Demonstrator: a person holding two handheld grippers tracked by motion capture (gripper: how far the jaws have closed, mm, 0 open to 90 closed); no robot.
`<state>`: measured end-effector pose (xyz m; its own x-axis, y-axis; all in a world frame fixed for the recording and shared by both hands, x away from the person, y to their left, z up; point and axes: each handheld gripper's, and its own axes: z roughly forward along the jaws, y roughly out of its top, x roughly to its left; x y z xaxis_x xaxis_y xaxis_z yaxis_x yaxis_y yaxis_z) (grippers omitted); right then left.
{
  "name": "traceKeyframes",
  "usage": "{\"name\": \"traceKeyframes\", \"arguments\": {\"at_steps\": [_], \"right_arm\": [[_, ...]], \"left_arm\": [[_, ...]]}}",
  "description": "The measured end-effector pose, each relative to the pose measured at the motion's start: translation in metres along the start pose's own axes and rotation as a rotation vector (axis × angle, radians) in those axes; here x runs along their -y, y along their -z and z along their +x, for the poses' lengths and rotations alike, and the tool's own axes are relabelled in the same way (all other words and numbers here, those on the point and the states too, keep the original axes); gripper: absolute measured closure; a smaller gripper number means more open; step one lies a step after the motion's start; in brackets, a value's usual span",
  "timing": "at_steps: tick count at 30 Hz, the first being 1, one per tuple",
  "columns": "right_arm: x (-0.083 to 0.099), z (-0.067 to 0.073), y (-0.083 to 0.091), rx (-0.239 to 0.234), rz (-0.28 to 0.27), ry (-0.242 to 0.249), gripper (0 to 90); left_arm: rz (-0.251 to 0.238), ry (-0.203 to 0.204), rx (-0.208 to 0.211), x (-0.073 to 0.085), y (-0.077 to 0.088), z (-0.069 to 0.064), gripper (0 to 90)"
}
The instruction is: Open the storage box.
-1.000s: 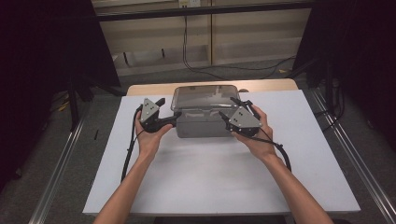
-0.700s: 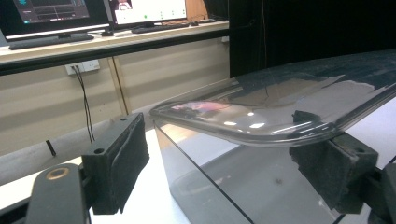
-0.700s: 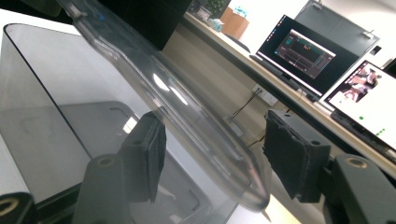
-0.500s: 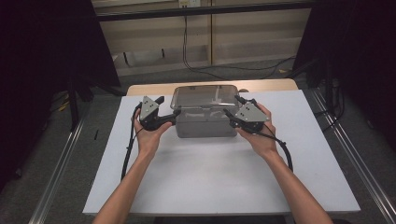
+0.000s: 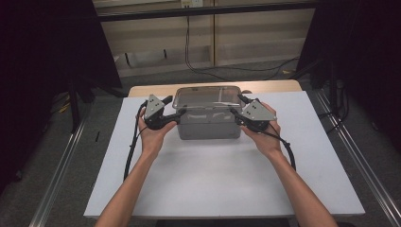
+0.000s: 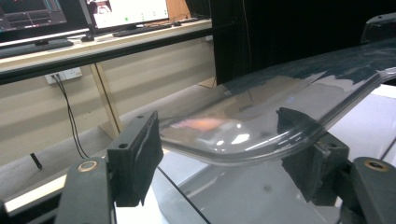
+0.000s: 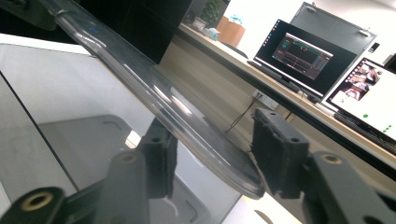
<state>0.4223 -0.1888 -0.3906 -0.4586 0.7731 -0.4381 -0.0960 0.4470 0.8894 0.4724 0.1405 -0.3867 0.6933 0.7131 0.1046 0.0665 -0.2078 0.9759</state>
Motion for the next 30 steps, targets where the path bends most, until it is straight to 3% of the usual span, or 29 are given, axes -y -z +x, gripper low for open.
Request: {"name": "traceKeyframes", "arguments": {"at_steps": [7, 13, 16, 19, 21, 30], "right_arm": [[-0.001, -0.005, -0.001, -0.002, -0.018, -0.010, 56.3], [0.000, -0.008, -0.003, -0.005, -0.023, -0.029, 57.3], [-0.002, -0.010, -0.004, -0.013, -0.023, -0.033, 57.9], [-0.003, -0.012, -0.006, -0.016, -0.026, -0.034, 58.3], [-0.003, -0.014, -0.006, -0.014, -0.034, -0.061, 58.5], [-0.004, -0.017, -0.008, -0.012, -0.048, -0.074, 59.5]], "left_arm": [[-0.005, -0.017, -0.001, -0.005, -0.002, 0.001, 37.1], [-0.006, -0.014, -0.010, -0.006, -0.005, 0.003, 41.1], [-0.014, 0.007, -0.005, -0.007, -0.006, 0.005, 42.5], [-0.008, -0.009, -0.004, -0.009, -0.006, 0.006, 43.2], [-0.012, -0.020, -0.003, -0.011, -0.006, 0.006, 44.6], [-0.012, -0.031, -0.003, -0.014, -0.008, 0.009, 47.6]]}}
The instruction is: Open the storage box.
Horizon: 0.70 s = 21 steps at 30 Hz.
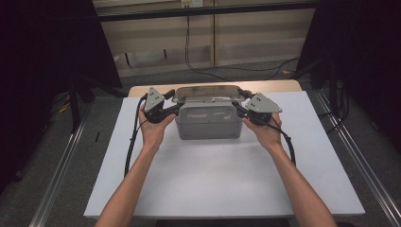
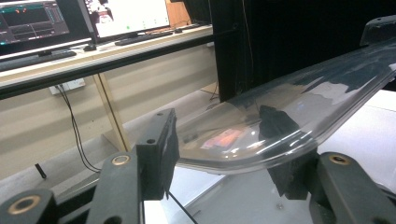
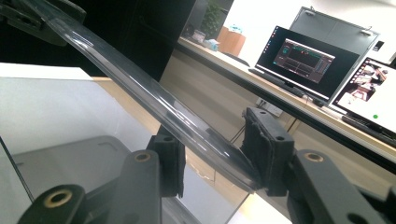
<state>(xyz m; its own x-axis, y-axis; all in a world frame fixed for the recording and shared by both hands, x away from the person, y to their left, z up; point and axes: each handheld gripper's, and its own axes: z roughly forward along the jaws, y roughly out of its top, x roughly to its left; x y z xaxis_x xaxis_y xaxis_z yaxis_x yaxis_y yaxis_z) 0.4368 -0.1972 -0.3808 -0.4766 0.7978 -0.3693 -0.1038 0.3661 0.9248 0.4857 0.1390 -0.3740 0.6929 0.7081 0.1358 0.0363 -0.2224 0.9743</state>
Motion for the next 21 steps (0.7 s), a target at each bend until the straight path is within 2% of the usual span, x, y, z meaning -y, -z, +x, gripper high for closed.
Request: {"name": "traceKeyframes", "arguments": {"at_steps": [9, 13, 19, 21], "right_arm": [[0.001, -0.004, -0.001, -0.002, -0.013, -0.018, 60.2], [0.001, -0.007, -0.002, -0.002, -0.010, -0.026, 61.0], [-0.003, -0.012, -0.006, -0.002, -0.015, -0.028, 60.6], [-0.002, -0.013, -0.006, -0.003, -0.016, -0.038, 60.2]], "left_arm": [[0.006, -0.019, 0.006, -0.002, -0.002, 0.005, 51.2], [0.001, -0.006, 0.012, -0.002, -0.003, 0.007, 51.6], [-0.001, 0.009, -0.001, -0.002, -0.004, 0.011, 54.8], [-0.004, 0.026, -0.002, -0.002, -0.005, 0.012, 55.6]]}}
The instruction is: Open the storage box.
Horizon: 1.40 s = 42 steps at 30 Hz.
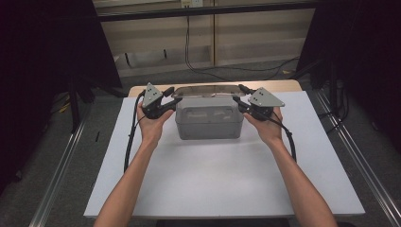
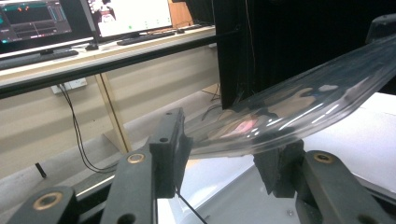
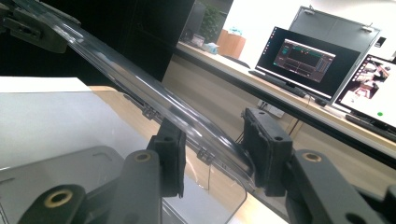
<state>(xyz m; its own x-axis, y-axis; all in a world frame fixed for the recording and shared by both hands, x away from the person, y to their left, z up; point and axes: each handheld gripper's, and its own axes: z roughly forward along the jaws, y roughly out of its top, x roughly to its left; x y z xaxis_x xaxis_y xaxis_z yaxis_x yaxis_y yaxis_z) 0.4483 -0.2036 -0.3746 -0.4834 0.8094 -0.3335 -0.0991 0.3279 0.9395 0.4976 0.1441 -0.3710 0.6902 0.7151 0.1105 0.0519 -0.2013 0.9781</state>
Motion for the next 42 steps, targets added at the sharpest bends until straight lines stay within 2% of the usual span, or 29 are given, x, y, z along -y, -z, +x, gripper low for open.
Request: {"name": "traceKeyframes", "arguments": {"at_steps": [7, 14, 22, 26, 37, 42], "right_arm": [[0.005, 0.000, -0.005, 0.009, 0.015, -0.010, 52.5], [0.009, -0.004, -0.010, 0.004, 0.026, -0.031, 56.1], [0.005, -0.010, -0.015, 0.005, 0.014, -0.046, 60.5], [0.009, -0.010, -0.017, 0.001, 0.018, -0.055, 60.3], [0.008, -0.013, -0.020, -0.001, 0.010, -0.072, 60.0], [0.006, -0.016, -0.023, 0.003, 0.009, -0.074, 59.9]], "left_arm": [[0.013, -0.015, -0.005, 0.000, -0.002, 0.003, 57.5], [0.024, -0.040, -0.013, -0.002, -0.005, 0.004, 59.1], [0.017, -0.032, -0.019, -0.002, -0.009, 0.007, 59.9], [0.027, -0.030, -0.031, 0.001, -0.013, 0.010, 53.7], [0.040, -0.036, -0.026, 0.001, -0.021, 0.013, 57.7], [0.026, -0.006, -0.025, 0.001, -0.025, 0.014, 57.6]]}}
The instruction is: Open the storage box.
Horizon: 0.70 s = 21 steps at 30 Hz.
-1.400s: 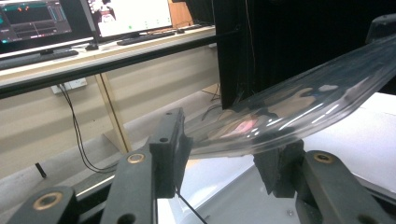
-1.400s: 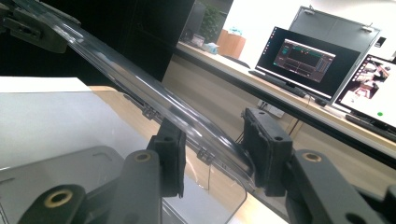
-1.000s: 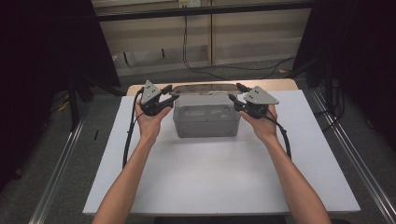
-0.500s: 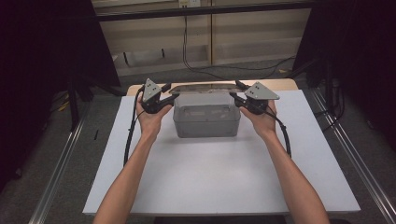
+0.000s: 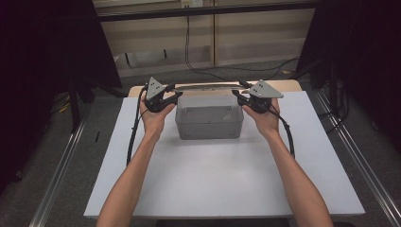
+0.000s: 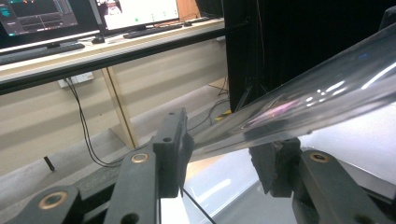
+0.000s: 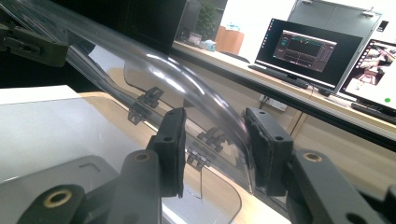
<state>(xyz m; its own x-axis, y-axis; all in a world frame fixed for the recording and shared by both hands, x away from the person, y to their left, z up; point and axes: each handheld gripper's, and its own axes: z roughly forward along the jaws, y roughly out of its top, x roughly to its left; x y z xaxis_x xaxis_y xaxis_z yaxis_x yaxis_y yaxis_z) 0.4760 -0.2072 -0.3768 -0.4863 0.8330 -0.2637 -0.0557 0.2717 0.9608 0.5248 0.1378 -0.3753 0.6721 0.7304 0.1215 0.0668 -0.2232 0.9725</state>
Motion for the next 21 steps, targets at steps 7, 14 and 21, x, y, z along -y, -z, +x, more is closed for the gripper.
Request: {"name": "traceKeyframes", "arguments": {"at_steps": [7, 14, 21], "right_arm": [[0.000, -0.004, -0.003, -0.001, -0.010, -0.015, 59.4], [0.004, -0.006, -0.007, 0.015, -0.021, -0.039, 58.2], [0.011, -0.014, -0.011, 0.018, -0.001, -0.063, 57.7]], "left_arm": [[-0.002, 0.013, -0.008, -0.001, -0.004, -0.001, 58.7], [0.006, 0.005, -0.009, -0.005, -0.007, 0.004, 61.3], [0.007, 0.011, -0.010, -0.006, -0.010, 0.007, 63.2]]}}
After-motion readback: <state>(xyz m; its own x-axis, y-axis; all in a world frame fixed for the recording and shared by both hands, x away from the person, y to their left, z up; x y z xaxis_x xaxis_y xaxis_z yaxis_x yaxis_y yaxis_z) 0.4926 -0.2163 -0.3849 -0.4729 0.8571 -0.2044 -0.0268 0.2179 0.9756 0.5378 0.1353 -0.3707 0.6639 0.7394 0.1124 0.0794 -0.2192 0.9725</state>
